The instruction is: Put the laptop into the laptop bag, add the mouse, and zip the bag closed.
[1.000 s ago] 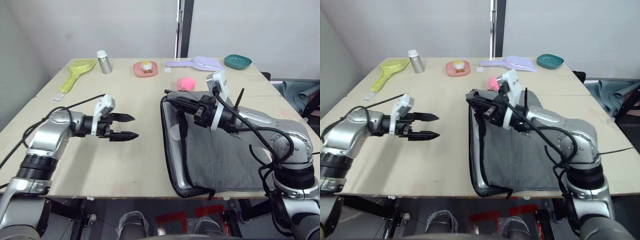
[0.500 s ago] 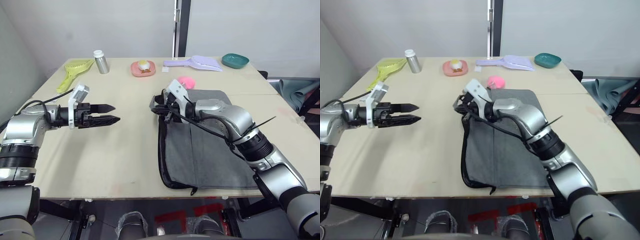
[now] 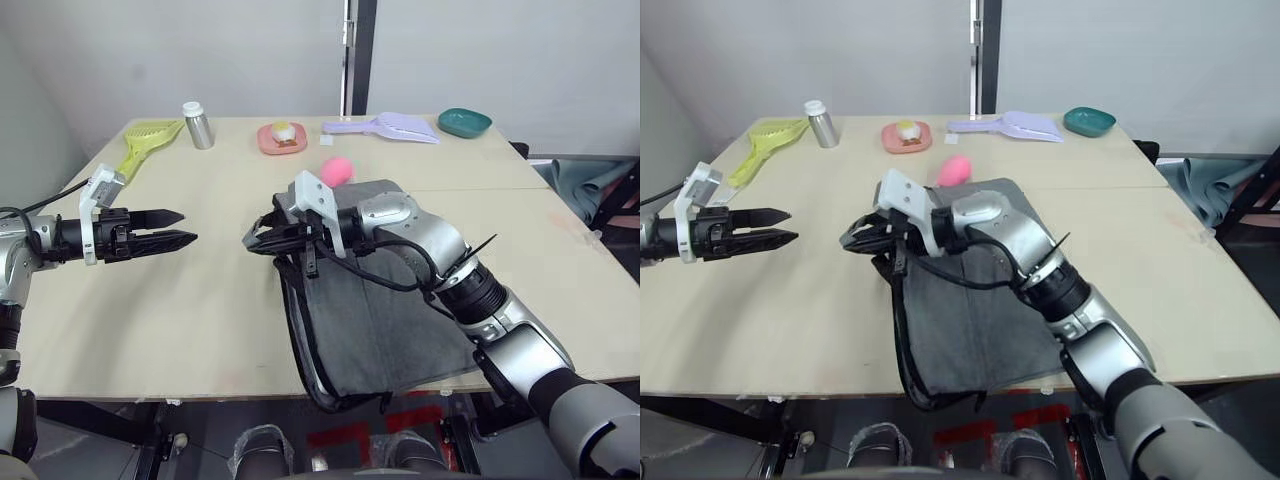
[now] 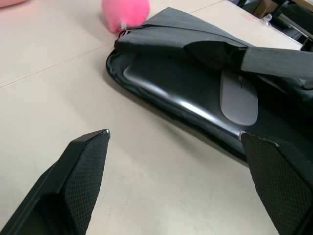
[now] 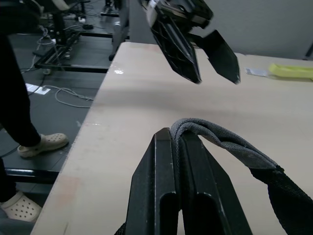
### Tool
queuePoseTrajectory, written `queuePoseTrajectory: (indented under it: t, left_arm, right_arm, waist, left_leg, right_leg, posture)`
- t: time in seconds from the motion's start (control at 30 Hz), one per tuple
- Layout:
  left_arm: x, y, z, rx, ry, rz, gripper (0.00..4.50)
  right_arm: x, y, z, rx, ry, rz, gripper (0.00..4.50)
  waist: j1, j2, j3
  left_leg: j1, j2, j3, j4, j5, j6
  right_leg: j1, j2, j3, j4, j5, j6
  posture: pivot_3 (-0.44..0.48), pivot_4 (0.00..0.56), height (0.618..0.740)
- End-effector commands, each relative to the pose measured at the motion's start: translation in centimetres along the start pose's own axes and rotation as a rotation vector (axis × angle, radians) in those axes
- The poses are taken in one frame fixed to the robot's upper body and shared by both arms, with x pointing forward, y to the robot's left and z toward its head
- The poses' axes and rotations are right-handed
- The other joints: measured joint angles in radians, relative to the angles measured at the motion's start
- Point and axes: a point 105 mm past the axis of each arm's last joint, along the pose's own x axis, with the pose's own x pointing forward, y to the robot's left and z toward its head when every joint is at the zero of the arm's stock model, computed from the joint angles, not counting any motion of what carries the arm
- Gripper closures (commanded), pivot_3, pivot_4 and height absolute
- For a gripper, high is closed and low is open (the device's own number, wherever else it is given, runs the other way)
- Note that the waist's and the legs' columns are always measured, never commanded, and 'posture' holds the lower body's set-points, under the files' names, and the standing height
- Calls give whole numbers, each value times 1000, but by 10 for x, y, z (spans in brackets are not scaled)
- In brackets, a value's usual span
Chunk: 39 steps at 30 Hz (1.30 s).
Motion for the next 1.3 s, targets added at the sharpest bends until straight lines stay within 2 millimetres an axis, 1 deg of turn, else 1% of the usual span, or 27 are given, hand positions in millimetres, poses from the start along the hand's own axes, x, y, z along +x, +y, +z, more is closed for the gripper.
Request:
queuePoseTrajectory:
  t: [0.03, 0.1, 0.2, 0.23, 0.27, 0.3, 0.37, 0.47, 0.53, 0.6, 0.63, 0.67, 0.77, 0.87, 0.9, 0.97, 1.07, 1.13, 1.2, 1.3]
  left_arm:
    - [-3, -2, 6, 27, -16, -11, 31]
    - [1, -3, 4, 26, -5, -21, 31]
    - [9, 0, 2, 23, 6, -31, 31]
    - [10, 2, 2, 24, 9, -32, 31]
    - [11, 4, 2, 23, 10, -31, 0]
    - [11, 5, 3, 21, 9, -32, 0]
    - [13, 8, 5, 16, 5, -35, 0]
    - [22, 13, 10, -9, -14, -54, 0]
    - [34, 18, 15, -34, -43, -62, 0]
    - [54, 24, 20, -66, -72, -72, 0]
    - [60, 25, 21, -78, -77, -75, 0]
    - [72, 27, 20, -93, -75, -76, 0]
    - [102, 33, 15, -165, -71, -49, 0]
    - [124, 38, 11, -249, -87, 0, 0]
    - [137, 39, 7, -291, -92, 29, 0]
    - [156, 40, 1, -339, -84, 77, 0]
    - [169, 46, 1, -411, -126, 175, 0]
    - [177, 47, 4, -456, -162, 213, 0]
    - [183, 45, 8, -474, -181, 208, 0]
    - [197, 38, 21, -539, -256, 187, 0]
  right_arm:
    - [-2, 8, 10, -87, -14, 61, 4500]
    - [-5, 7, 7, -95, 7, 57, 4500]
    - [-15, -7, -5, -77, 84, -18, 4500]
    - [-20, -13, -11, -24, 119, -49, 4500]
    - [-27, -11, -12, 6, 134, -41, 3847]
    - [-33, -7, -13, 29, 148, -23, 3599]
    - [-43, -1, -14, 63, 169, -12, 2939]
    - [-66, 8, -6, 120, 160, -29, 1870]
    - [-84, 20, -4, 144, 172, -50, 1159]
    - [-107, 35, -2, 165, 193, -89, 517]
    - [-114, 40, -2, 172, 200, -106, 125]
    - [-125, 45, 1, 185, 199, -144, 24]
    - [-152, 55, 10, 181, 205, -286, 24]
    - [-174, 65, 14, 172, 215, -424, 24]
    - [-185, 76, 7, 197, 241, -496, 24]
    - [-201, 94, -7, 254, 303, -604, 24]
    - [-215, 111, -21, 327, 326, -705, 24]
    - [-221, 118, -25, 358, 324, -755, 24]
    - [-222, 123, -27, 370, 320, -773, 24]
    - [-222, 128, -30, 390, 321, -794, 24]
  waist:
    - [1, 0, 0]
    - [0, 0, 0]
    - [3, 0, 0]
    - [4, -1, 0]
    - [4, -1, 0]
    - [7, -1, 0]
    - [12, -1, 0]
    - [25, -1, 0]
    - [36, -2, -1]
    - [53, -2, -1]
    - [58, -2, -1]
    - [60, -3, -1]
    - [72, -3, -1]
    - [70, -3, -1]
    - [75, -3, -1]
    - [88, -4, -2]
    - [89, -4, -1]
    - [85, -4, -1]
    - [81, -4, -1]
    - [80, -4, -1]
  left_leg:
    - [0, 0, 0, 0, 0, 0]
    - [0, 0, -1, 0, 0, 0]
    - [0, 0, -1, 1, 0, 0]
    - [1, 0, -1, 1, 0, 0]
    - [1, 0, -2, 1, 0, 0]
    - [1, 0, -2, 1, 0, 0]
    - [1, 0, -2, 2, 0, 0]
    - [1, 0, -2, 2, 1, 0]
    - [1, 0, -2, 2, 1, 0]
    - [1, -1, -2, 2, 1, 1]
    - [1, -1, -2, 3, 1, 1]
    - [1, -1, -2, 3, 1, 1]
    - [1, -2, -1, 5, 1, 1]
    - [3, -1, 0, 5, 1, 1]
    - [3, -1, 0, 5, 1, 1]
    - [3, -1, -1, 4, 1, 1]
    - [2, -3, -1, 4, 0, 3]
    - [2, -2, -2, 4, -1, 5]
    - [3, -2, -2, 4, -1, 6]
    - [6, -2, -2, 5, -1, 6]
  right_leg:
    - [0, 0, 0, 0, 0, 0]
    - [1, 0, 0, 0, 0, 0]
    - [1, 0, -1, 0, 0, 0]
    - [2, 0, 0, 0, 0, 0]
    - [2, 0, 0, 0, 0, -1]
    - [3, 0, 0, 0, 0, -1]
    - [3, 0, 0, 0, 1, -1]
    - [3, 0, 0, 0, 1, -1]
    - [3, 0, 1, 0, 1, -1]
    - [4, -1, 1, 0, 1, -2]
    - [4, -1, 1, 0, 1, -2]
    - [5, -1, 1, 0, 1, -2]
    - [5, -1, 2, 0, 1, -2]
    - [5, -1, 4, 2, 2, 0]
    - [5, -1, 4, 2, 2, 0]
    - [6, -1, 3, 0, 2, 0]
    - [7, -2, 3, -4, 2, 0]
    - [7, -2, 2, -4, 2, 1]
    - [8, -2, 3, -3, 3, 2]
    - [10, -2, 3, -3, 3, 3]
  posture:
    - [0, 150, 740]
    - [0, 150, 740]
    - [0, 150, 740]
    - [0, 150, 740]
    - [0, 150, 740]
    - [0, 150, 740]
    - [0, 150, 740]
    - [0, 150, 740]
    - [0, 150, 740]
    - [0, 150, 740]
    - [0, 150, 740]
    - [0, 150, 740]
    - [0, 150, 740]
    - [0, 150, 740]
    - [0, 150, 740]
    - [0, 150, 740]
    - [0, 150, 740]
    - [0, 150, 740]
    - [0, 150, 740]
    - [0, 150, 740]
